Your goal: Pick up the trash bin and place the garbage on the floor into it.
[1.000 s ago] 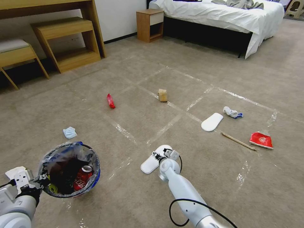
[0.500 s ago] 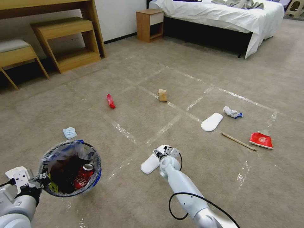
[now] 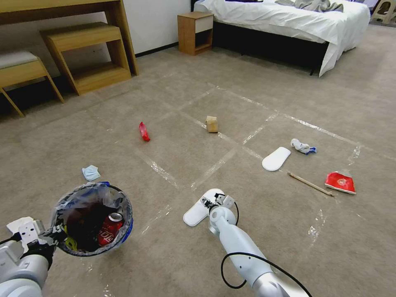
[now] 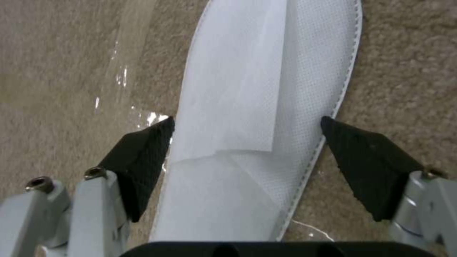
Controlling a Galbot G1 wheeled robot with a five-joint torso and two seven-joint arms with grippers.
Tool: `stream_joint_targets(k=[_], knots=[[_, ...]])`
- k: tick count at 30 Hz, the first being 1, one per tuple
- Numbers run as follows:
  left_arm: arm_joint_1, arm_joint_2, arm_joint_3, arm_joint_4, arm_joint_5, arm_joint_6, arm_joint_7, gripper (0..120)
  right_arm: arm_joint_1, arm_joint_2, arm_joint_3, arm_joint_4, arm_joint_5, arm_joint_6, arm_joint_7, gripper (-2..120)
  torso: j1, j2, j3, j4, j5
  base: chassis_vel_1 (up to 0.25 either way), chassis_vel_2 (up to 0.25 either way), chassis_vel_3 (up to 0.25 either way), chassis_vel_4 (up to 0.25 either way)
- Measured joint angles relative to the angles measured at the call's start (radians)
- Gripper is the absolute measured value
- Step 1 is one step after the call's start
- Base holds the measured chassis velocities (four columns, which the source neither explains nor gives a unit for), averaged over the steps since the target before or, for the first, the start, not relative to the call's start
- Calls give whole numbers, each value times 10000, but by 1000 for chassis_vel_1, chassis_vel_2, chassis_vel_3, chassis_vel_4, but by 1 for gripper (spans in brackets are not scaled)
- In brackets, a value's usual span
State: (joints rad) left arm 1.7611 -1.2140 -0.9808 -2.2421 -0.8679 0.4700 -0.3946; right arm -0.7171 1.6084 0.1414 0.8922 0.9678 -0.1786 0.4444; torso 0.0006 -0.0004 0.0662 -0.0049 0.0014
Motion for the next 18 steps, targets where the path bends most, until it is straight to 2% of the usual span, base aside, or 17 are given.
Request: stream_joint_targets(k=[6, 18], knots=[[5, -26, 8, -35, 10, -32, 8, 1, -72, -1, -239, 2, -167, 6, -85, 69, 0, 0, 0, 0, 0, 0, 0, 0, 0], [-76, -5, 9, 45, 21, -84, 22, 1, -336, -2, -496, 471, -275, -25, -80, 68, 0, 0, 0, 0, 0, 0, 0, 0, 0]])
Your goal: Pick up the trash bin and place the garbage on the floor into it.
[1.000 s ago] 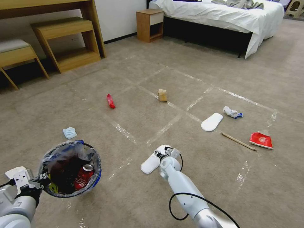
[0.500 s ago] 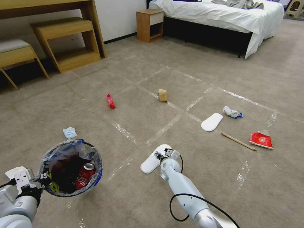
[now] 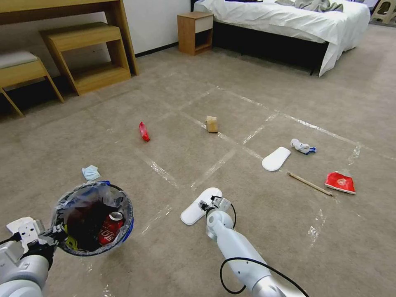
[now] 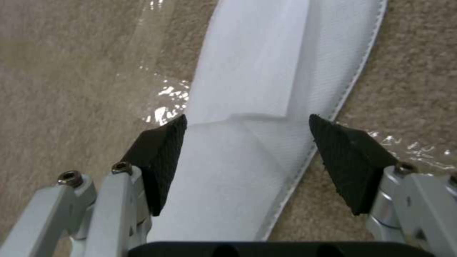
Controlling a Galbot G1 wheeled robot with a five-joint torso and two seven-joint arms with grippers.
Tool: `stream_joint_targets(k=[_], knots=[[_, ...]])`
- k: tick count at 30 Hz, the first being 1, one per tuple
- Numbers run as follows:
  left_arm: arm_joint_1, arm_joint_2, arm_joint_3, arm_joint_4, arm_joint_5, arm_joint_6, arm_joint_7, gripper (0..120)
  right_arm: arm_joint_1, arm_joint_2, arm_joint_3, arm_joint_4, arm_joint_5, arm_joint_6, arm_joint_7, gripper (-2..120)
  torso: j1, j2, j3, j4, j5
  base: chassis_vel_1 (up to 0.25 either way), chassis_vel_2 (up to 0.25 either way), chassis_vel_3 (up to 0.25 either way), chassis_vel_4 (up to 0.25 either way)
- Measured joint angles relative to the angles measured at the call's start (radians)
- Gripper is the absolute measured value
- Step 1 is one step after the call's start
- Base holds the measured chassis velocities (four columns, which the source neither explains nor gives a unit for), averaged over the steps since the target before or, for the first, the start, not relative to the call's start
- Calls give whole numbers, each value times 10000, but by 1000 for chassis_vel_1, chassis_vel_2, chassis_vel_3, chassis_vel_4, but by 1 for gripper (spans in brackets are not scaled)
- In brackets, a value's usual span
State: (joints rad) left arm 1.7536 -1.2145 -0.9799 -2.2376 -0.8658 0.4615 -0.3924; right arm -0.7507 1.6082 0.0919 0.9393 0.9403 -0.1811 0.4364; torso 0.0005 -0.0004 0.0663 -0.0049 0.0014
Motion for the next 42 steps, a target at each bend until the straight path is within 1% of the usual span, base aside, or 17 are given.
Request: stream_joint_targets(k=[6, 22, 24, 26, 30, 31, 32, 42], knots=[[-76, -6, 31, 55, 10, -16, 0, 1, -10, 0, -65, 174, 17, -34, 26, 68, 0, 0, 0, 0, 0, 0, 0, 0, 0], [-33, -52, 46, -33, -15, -50, -4, 1, 173, 0, 12, -209, -69, 29, -140, 68, 0, 0, 0, 0, 0, 0, 0, 0, 0], [-28, -70, 58, -61, -12, -50, -4, 1, 236, 0, 16, -311, -104, 58, -207, 65, 0, 0, 0, 0, 0, 0, 0, 0, 0], [-18, -78, 58, -77, -11, -51, -4, 1, 270, -1, 16, -375, -135, 80, -249, 64, 0, 0, 0, 0, 0, 0, 0, 0, 0], [46, -96, 54, -192, -11, -62, -4, 1, 360, -1, 20, -576, -230, 134, -367, 53, 0, 0, 0, 0, 0, 0, 0, 0, 0], [46, -96, 54, -192, -11, -62, -4, 1, 360, -1, 20, -576, -230, 134, -367, 53, 0, 0, 0, 0, 0, 0, 0, 0, 0], [70, -102, 53, -267, -20, -63, -4, 1, 382, 0, 28, -644, -264, 144, -385, 50, 0, 0, 0, 0, 0, 0, 0, 0, 0], [255, -262, 85, -585, -32, -76, 26, 1, 423, 0, 43, -1048, -585, 349, -653, 45, 0, 0, 0, 0, 1, 0, 0, 0, 0]])
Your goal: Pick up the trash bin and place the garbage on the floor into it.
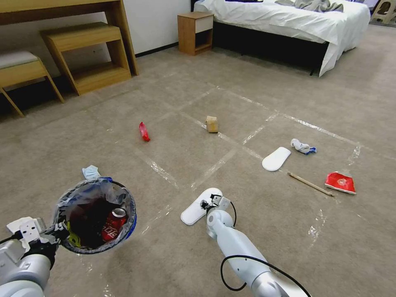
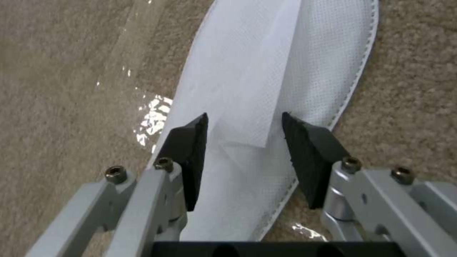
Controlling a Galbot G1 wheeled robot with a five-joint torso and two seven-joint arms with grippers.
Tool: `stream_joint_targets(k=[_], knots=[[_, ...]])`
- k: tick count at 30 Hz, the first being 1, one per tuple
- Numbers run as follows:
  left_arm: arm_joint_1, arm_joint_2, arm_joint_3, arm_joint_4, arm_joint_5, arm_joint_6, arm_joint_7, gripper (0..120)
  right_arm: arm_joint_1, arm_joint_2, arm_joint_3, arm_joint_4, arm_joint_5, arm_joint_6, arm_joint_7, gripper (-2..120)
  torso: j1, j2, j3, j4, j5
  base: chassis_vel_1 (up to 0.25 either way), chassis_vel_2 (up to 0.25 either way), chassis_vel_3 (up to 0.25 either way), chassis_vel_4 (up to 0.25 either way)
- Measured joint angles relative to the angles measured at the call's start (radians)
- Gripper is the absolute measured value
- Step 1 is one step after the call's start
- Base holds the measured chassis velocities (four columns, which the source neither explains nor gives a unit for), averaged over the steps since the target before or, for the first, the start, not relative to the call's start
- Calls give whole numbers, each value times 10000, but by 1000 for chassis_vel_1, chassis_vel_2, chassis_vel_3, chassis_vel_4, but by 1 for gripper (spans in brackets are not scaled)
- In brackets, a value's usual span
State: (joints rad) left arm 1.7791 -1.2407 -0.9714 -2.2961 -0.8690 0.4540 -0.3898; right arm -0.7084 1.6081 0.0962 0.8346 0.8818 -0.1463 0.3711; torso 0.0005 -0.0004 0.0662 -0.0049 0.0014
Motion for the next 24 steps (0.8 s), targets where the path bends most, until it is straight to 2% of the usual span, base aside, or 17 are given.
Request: stream_joint_targets(k=[9, 12, 24], knots=[[154, -84, 17, -212, 38, -146, 161, 1, 22, -1, -14, -102, -140, 98, -234, 39, 1, 0, 0, -1, 0, 0, 0, 0, 0], [210, -146, 27, -251, 90, -207, 212, 1, -33, -2, -81, -105, -214, 126, -315, 26, 0, 0, 0, 0, 0, 0, 0, 0, 0], [364, -259, 58, -406, 184, -373, 396, 1, -181, -2, -310, -151, -529, 313, -557, 20, 0, 0, 0, 0, -1, 0, 0, 0, 0]])
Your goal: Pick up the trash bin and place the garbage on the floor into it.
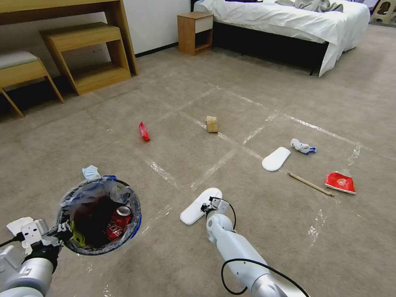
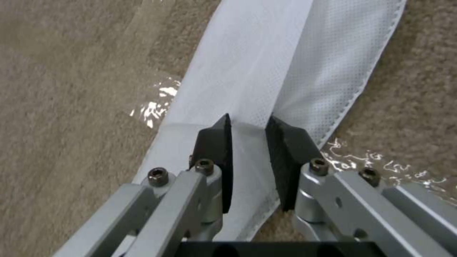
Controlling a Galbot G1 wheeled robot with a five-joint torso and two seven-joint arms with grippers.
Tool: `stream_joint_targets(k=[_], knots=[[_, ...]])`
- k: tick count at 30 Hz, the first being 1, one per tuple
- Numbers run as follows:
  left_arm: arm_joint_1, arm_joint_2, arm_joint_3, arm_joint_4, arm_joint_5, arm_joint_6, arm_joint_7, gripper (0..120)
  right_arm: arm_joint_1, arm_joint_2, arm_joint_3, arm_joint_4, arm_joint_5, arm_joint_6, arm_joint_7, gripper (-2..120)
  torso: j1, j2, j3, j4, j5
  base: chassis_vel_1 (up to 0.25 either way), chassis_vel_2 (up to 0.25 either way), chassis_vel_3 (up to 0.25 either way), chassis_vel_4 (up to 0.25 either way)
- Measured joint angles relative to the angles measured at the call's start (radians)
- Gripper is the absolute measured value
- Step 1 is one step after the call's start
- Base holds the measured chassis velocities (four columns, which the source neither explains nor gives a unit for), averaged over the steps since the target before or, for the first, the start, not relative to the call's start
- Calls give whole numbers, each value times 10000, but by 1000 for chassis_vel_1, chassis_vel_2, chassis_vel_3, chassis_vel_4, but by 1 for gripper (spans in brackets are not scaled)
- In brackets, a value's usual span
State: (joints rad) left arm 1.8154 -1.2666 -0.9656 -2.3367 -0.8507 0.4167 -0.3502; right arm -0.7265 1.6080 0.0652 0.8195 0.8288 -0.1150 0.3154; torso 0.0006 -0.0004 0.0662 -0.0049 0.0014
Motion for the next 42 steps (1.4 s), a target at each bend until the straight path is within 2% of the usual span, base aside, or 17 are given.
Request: stream_joint_targets(k=[2, 5, 8, 18, 24, 26, 27, 30, 31, 35, 42], knots=[[12, -18, 13, -3, 18, -16, 23, 1, -9, 0, -31, -9, -25, 16, -17, 19, 0, 0, 0, 0, 0, 0, 0, 0, 0], [15, -29, 36, 19, 78, -88, 69, 1, -41, 1, -162, -92, -227, 124, -152, 5, 0, 0, 0, 0, 1, 0, 0, 0, 0], [14, -24, 38, 40, 81, -108, 75, 1, -43, 1, -186, -126, -285, 170, -205, 0, 0, 0, 0, 2, 0, 0, 0, 0, 0], [46, -23, 38, 100, 159, -200, 82, 1, -63, 1, -318, -145, -461, 366, -419, 0, 0, 0, 1, 1, 0, 0, 0, 0, 0], [-54, 66, -23, 270, 162, -202, -1, 1, -551, 1, -652, 980, -32, 382, -453, 0, 0, 0, 0, 1, -1, 0, 0, 0, 0], [-54, 66, -23, 270, 162, -202, -1, 1, -551, 1, -652, 980, -32, 382, -453, 0, 0, 0, 0, 1, -1, 0, 0, 0, 0], [-98, 88, -23, 333, 162, -198, -20, 1, -724, -2, -729, 1439, 145, 383, -444, 0, 0, 0, 0, 2, 0, 0, 0, 0, 0], [-163, 105, -22, 388, 160, -188, -39, 1, -912, -206, -793, 1914, 286, 384, -417, 0, -1, 0, 0, 8, 4, 0, 0, 0, 0], [-219, 115, -7, 433, 158, -170, -63, 1, -1080, -519, -809, 2298, 393, 387, -378, 0, 0, 0, 0, -2, -3, 0, 0, 0, 0], [-319, 114, 32, 523, 152, -150, -75, 1, -1351, -1091, -798, 3032, 508, 498, -353, 0, 0, 0, 0, -5, 0, 0, 0, 0, 0], [-438, 158, 54, 608, 136, -91, -121, 1, -1674, -1786, -762, 4271, 568, 854, -371, 0, 0, 0, 1, 2, 1, 0, 0, 0, 0]])
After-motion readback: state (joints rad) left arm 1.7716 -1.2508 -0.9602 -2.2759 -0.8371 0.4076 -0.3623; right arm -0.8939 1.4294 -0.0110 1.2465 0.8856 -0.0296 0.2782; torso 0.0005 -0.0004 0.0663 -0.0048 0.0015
